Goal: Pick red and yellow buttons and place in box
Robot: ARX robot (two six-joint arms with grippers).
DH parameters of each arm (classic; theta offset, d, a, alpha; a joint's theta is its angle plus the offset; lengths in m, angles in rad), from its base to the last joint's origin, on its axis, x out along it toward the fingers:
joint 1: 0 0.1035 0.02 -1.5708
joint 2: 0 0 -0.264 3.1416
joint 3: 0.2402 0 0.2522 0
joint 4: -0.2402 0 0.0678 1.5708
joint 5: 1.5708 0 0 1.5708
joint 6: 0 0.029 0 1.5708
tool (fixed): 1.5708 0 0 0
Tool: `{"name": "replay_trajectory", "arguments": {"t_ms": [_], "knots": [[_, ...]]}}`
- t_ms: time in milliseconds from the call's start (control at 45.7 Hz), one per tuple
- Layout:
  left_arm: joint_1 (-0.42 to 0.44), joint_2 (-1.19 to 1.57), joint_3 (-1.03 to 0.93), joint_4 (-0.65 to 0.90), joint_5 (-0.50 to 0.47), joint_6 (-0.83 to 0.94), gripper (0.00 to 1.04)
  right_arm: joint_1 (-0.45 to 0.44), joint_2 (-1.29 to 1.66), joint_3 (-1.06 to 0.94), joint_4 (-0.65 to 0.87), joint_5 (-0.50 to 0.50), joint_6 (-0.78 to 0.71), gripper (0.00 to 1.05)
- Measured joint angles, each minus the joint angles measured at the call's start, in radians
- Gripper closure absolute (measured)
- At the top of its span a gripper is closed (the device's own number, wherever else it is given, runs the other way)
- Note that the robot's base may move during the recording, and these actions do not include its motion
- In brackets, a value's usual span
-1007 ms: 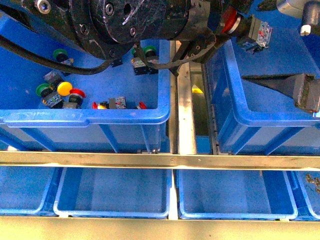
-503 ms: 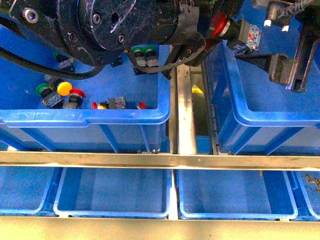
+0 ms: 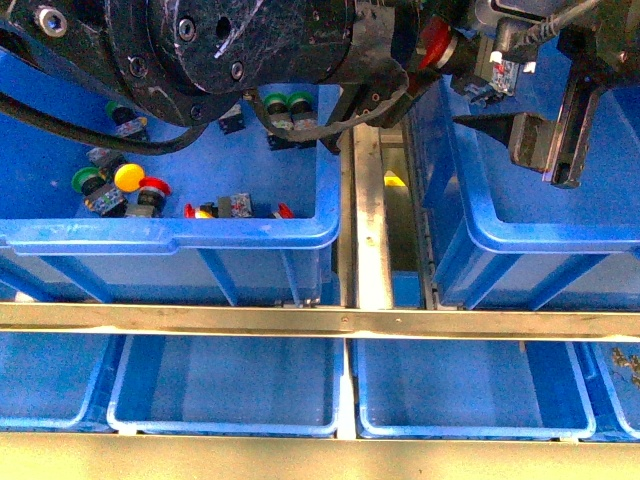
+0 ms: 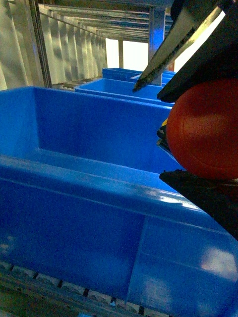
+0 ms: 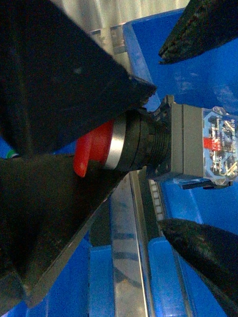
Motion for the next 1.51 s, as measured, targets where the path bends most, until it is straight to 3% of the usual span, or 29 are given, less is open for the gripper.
{"name": "replay_trajectory", "arguments": {"t_ms": [131,328,416,547,744,919,1269,1510], "knots": [[0.003,0.0,0.0,0.0,0.0,0.0,0.71,0.0,0.005,0.007,-0.001,0.008,0.002,0.27],[0.008,-0.003,0.0,0.001,-0.003,0.0,0.71,-0.001,0.011,0.014,-0.006,0.01,0.008,0.63],[0.01,-0.004,0.0,0.001,-0.002,0.006,0.71,-0.002,0.011,0.014,-0.006,0.009,0.022,0.69],[0.011,-0.004,0.0,0.001,-0.016,0.015,0.71,-0.009,0.011,0.014,-0.006,0.01,0.03,0.7],[0.023,-0.023,-0.002,-0.019,-0.109,0.048,0.36,-0.032,0.01,0.003,-0.009,0.029,0.029,0.71],[0.042,-0.024,-0.002,-0.016,-0.113,0.08,0.06,-0.048,0.003,-0.011,-0.021,0.03,0.026,0.71],[0.084,-0.206,-0.19,0.001,-0.166,0.203,0.08,-0.12,-0.047,-0.075,0.016,0.042,0.061,0.71],[0.252,-0.468,-0.653,0.001,-0.283,0.412,0.08,-0.205,-0.133,-0.155,0.075,0.071,0.181,0.71]]}}
